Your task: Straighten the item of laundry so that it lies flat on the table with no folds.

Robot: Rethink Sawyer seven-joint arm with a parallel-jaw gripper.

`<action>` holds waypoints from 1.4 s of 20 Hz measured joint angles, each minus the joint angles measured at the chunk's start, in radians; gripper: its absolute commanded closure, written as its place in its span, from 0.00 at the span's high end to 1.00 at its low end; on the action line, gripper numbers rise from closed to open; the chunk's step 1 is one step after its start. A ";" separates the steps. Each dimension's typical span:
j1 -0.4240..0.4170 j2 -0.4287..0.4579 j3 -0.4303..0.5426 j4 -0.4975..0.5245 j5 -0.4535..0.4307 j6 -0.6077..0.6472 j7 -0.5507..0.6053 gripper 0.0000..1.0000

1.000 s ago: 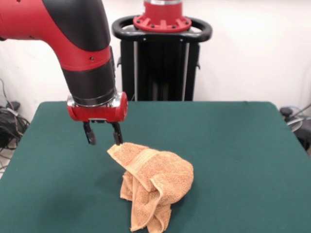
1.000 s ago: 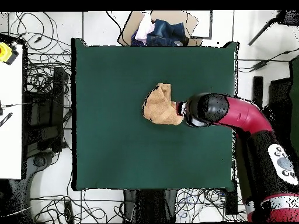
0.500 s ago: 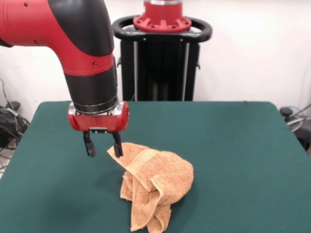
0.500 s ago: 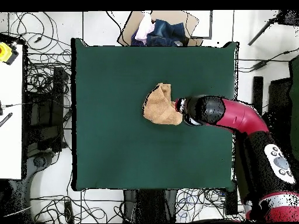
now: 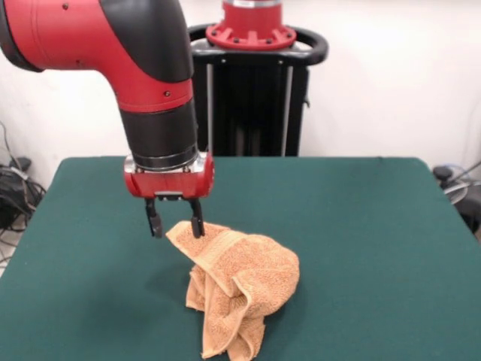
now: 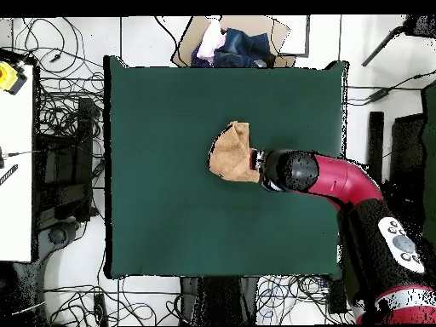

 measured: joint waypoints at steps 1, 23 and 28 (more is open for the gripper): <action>-0.001 -0.001 0.000 0.011 0.000 -0.002 0.000 1.00; -0.025 -0.002 -0.004 0.108 0.000 -0.010 0.000 1.00; -0.045 0.014 -0.004 0.108 0.000 -0.010 0.000 1.00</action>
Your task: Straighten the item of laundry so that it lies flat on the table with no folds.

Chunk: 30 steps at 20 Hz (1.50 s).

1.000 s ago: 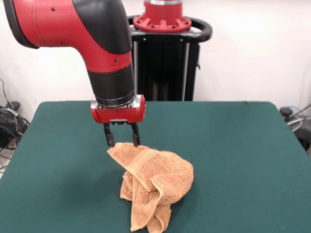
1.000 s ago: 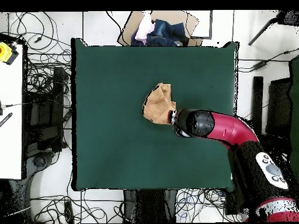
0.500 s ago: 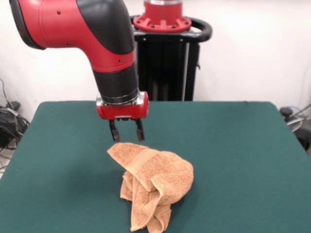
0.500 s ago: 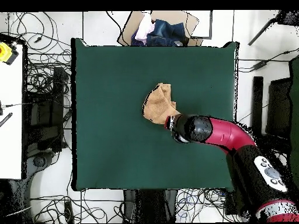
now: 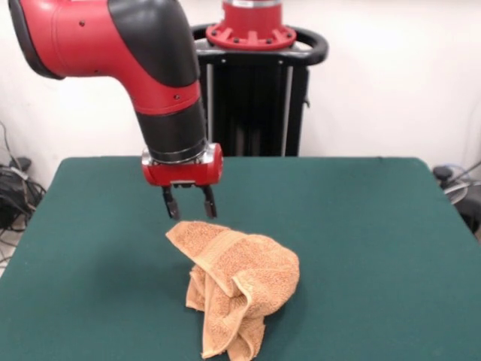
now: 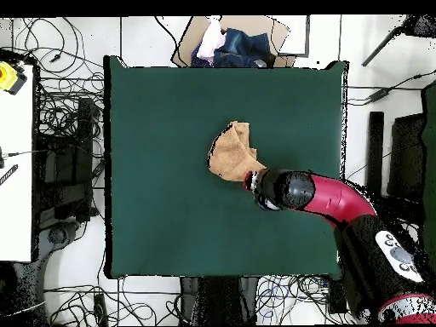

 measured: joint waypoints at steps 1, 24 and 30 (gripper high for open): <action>-0.012 0.010 0.000 -0.001 0.000 0.000 0.000 1.00; -0.047 0.054 0.000 -0.010 0.000 0.000 0.000 1.00; -0.046 0.085 0.000 -0.024 0.000 0.000 0.000 1.00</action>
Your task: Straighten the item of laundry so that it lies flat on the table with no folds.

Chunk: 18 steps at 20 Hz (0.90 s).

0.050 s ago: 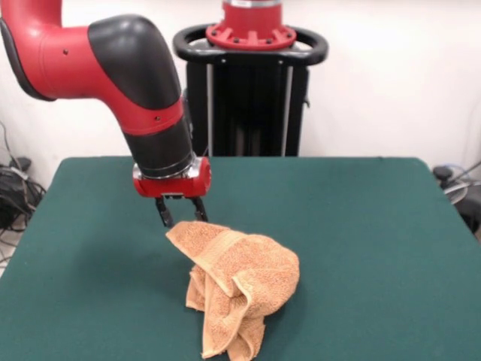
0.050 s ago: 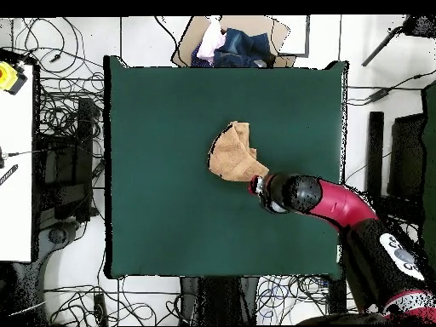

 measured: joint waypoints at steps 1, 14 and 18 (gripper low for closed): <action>0.000 0.004 0.000 -0.001 0.000 0.000 0.000 1.00; 0.000 0.092 0.001 -0.044 0.000 0.000 0.000 1.00; 0.000 0.107 0.002 -0.058 0.000 0.000 0.000 1.00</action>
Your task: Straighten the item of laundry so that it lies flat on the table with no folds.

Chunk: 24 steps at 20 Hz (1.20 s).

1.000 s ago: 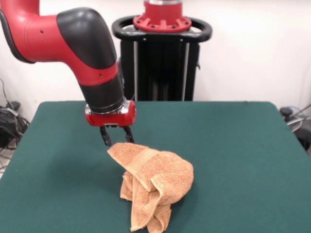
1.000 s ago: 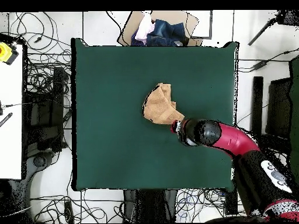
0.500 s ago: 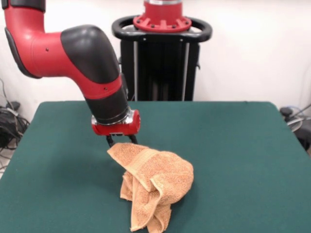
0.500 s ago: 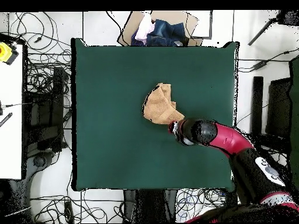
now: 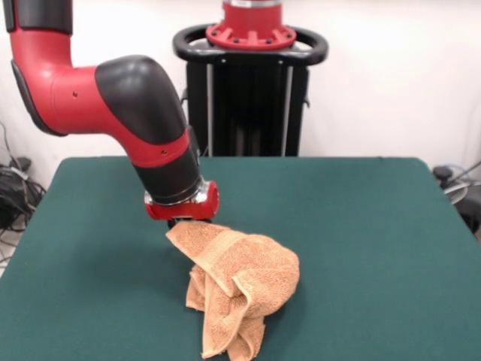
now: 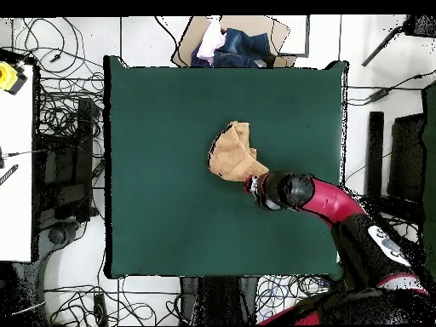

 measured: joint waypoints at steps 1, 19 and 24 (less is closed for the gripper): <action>0.000 0.000 0.000 -0.001 0.000 0.000 0.000 1.00; 0.000 -0.074 0.000 0.005 0.014 0.000 0.000 1.00; 0.000 -0.119 0.000 0.042 0.014 -0.006 0.000 1.00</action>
